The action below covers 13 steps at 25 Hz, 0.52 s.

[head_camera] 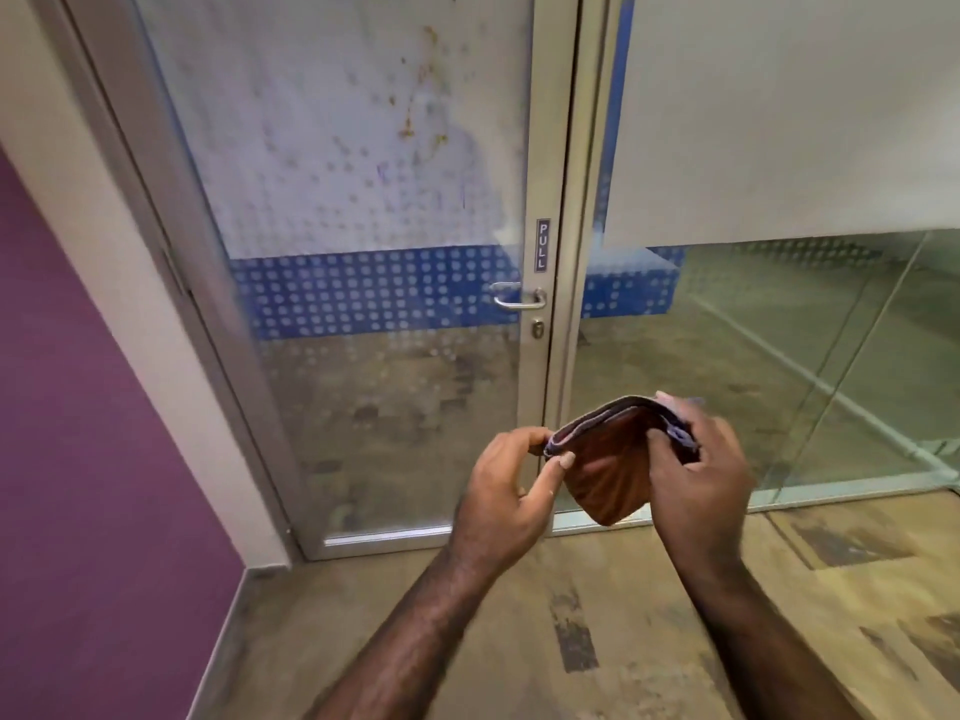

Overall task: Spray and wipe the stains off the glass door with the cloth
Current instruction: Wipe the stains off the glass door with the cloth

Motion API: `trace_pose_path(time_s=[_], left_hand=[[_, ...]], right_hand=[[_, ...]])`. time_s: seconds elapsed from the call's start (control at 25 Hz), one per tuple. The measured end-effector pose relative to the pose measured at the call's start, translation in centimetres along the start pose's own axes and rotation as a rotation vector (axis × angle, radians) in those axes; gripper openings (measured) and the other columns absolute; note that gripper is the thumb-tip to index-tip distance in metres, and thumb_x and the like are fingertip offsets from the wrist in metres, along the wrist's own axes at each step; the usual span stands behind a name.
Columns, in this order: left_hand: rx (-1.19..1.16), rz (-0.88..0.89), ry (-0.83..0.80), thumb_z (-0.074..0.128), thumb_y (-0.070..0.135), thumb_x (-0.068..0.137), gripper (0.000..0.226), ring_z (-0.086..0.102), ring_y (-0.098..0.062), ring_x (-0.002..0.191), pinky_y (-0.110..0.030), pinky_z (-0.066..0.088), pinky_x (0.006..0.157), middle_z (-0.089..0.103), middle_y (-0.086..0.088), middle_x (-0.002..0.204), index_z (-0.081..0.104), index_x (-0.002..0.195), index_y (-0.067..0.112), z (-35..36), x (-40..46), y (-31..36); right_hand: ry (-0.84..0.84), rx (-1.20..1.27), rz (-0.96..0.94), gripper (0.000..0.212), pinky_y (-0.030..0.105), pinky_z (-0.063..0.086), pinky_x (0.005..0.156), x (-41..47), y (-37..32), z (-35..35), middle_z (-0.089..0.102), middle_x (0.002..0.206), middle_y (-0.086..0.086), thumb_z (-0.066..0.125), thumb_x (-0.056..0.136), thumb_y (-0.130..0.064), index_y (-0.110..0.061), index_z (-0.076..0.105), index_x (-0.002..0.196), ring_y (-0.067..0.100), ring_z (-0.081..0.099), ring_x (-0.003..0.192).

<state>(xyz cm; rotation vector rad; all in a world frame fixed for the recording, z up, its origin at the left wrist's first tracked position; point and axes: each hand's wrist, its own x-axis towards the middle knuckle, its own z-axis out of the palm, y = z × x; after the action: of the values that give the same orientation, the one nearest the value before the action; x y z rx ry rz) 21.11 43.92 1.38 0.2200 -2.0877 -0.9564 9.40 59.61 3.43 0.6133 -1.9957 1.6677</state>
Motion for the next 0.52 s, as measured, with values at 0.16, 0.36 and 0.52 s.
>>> trace_pose_path(time_s=[0.16,0.36,0.52], left_hand=[[0.046,-0.003,0.014,0.061,0.047,0.105,0.029,0.064,0.0,0.111,-0.03,0.056,0.094,0.07,0.016,0.112,0.071,0.117,0.023,-1.9,1.8,-3.4],[0.151,-0.036,0.08,0.036,0.06,0.11,0.05,0.062,-0.005,0.12,-0.039,0.053,0.104,0.068,0.015,0.12,0.068,0.123,0.024,-3.6,6.4,-8.8],[0.212,-0.013,0.127,0.037,0.054,0.112,0.046,0.062,-0.004,0.115,-0.041,0.053,0.101,0.068,0.016,0.116,0.069,0.119,0.023,-5.1,12.0,-12.9]], right_hand=[[0.028,0.055,-0.038,0.042,-0.002,0.045,0.083,1.0,0.0,4.6,0.066,0.106,0.012,0.073,0.091,0.013,-0.009,0.079,0.127,-0.006,0.066,0.088],[0.062,0.092,-0.027,0.048,0.0,0.047,0.082,4.5,1.1,11.0,0.065,0.109,0.012,0.069,0.089,0.017,-0.012,0.078,0.126,0.024,0.068,0.088],[0.107,0.121,-0.095,0.039,0.006,0.051,0.093,8.3,1.7,16.3,0.077,0.114,0.007,0.072,0.093,0.008,-0.009,0.077,0.128,0.02,0.073,0.098]])
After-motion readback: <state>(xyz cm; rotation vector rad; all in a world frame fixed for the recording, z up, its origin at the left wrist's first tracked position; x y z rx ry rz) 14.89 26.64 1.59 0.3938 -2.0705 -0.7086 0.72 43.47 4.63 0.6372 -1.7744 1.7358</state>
